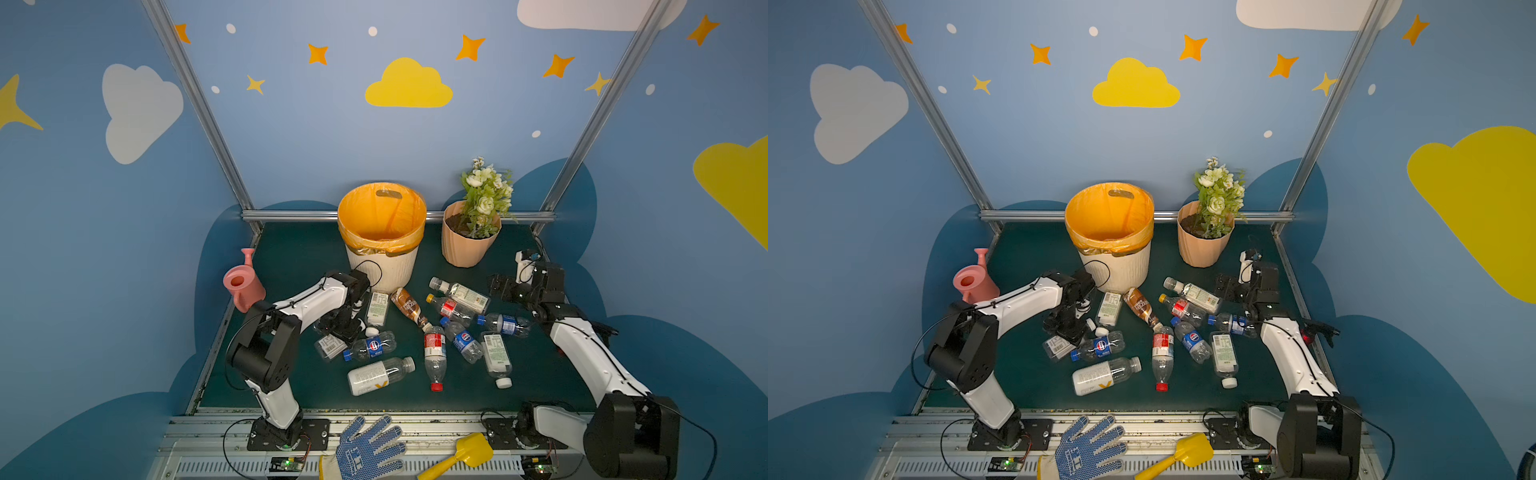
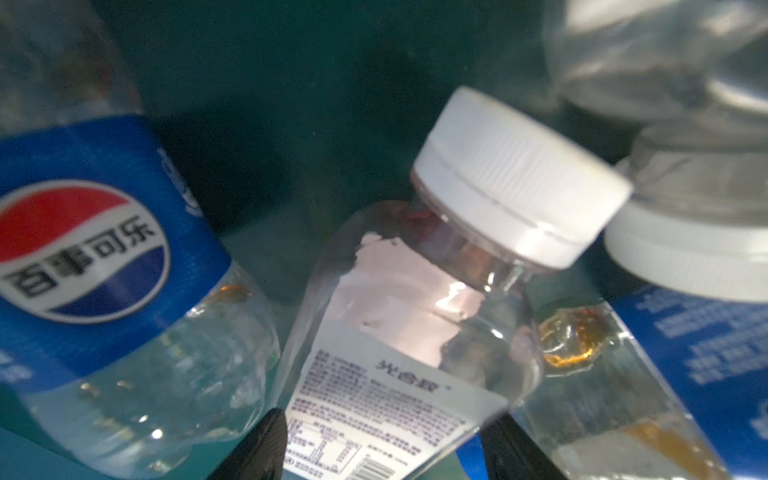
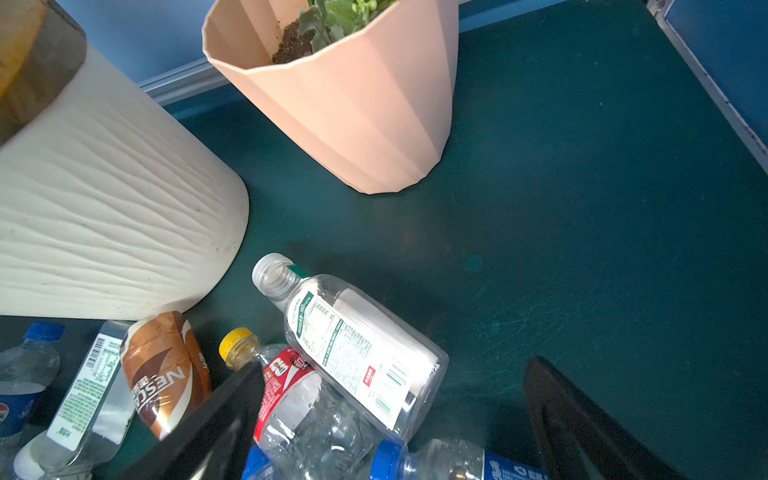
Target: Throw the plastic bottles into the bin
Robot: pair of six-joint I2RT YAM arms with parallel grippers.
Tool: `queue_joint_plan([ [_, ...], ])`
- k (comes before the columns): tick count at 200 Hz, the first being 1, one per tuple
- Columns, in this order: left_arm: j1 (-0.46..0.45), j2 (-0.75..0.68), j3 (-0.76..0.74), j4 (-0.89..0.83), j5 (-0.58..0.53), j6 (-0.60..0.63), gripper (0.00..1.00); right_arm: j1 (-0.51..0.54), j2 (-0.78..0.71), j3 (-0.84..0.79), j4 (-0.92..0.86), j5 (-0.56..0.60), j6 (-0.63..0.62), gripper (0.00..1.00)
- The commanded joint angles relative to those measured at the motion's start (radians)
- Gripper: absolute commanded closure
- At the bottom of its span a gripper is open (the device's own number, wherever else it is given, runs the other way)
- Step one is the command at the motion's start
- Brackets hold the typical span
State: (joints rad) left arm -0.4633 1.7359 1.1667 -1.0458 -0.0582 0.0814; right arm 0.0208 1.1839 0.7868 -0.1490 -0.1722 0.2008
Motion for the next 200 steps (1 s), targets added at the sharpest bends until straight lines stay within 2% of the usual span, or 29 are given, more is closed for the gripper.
queue_joint_plan([
  [1,0.009,0.022,-0.013,0.000,-0.027,-0.021,0.26,-0.005,-0.007,0.025,-0.021,0.005,-0.012,0.04],
  [42,0.014,0.019,-0.019,0.006,-0.033,-0.029,0.22,-0.007,-0.001,0.023,-0.020,-0.004,-0.006,0.04],
  [86,0.016,0.053,-0.010,0.008,0.008,-0.030,0.22,-0.006,0.001,0.022,-0.019,-0.007,-0.007,0.04],
  [114,0.022,0.079,-0.001,0.007,0.038,-0.032,0.18,-0.006,0.002,0.022,-0.022,-0.006,-0.011,0.04],
  [200,0.026,0.123,0.011,0.004,0.080,-0.040,0.20,-0.008,0.011,0.021,-0.019,-0.010,-0.011,0.04],
])
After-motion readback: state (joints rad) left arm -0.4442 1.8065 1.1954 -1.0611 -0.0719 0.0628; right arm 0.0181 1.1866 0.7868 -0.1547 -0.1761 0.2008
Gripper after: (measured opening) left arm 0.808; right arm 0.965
